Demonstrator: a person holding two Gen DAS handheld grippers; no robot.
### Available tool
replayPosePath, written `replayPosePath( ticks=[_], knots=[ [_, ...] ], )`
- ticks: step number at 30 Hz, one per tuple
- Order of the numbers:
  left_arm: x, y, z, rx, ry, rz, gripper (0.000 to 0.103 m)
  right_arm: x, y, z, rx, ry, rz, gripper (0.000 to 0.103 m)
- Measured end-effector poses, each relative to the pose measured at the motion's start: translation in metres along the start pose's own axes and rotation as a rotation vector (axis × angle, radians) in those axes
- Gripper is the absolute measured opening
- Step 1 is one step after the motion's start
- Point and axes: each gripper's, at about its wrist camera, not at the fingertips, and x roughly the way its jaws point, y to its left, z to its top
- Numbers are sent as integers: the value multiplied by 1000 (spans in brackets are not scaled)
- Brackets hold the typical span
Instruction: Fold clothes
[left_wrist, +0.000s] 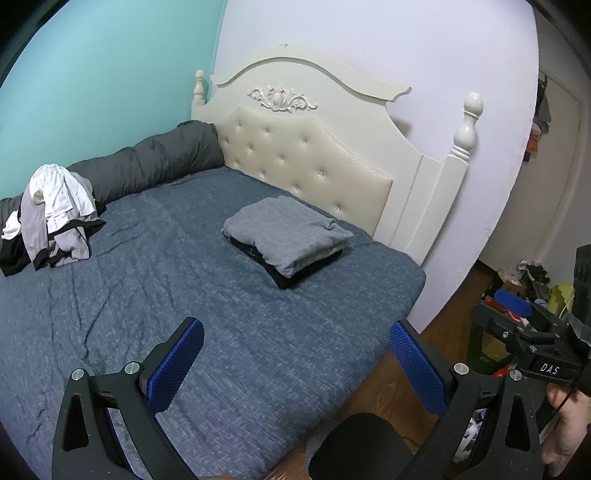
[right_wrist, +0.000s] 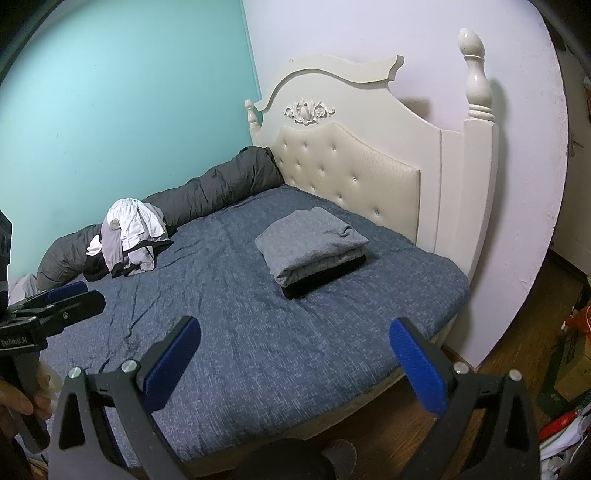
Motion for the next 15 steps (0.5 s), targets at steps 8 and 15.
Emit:
replayPosePath(
  ticks=[8,15],
  knots=[
    [1,-1,0,-2,0,7,103,0,1,-1,-2,1,-4,103],
    [0,1,-1,-1,-6,7,103,0,0,-2,4,3,-6,103]
  ],
)
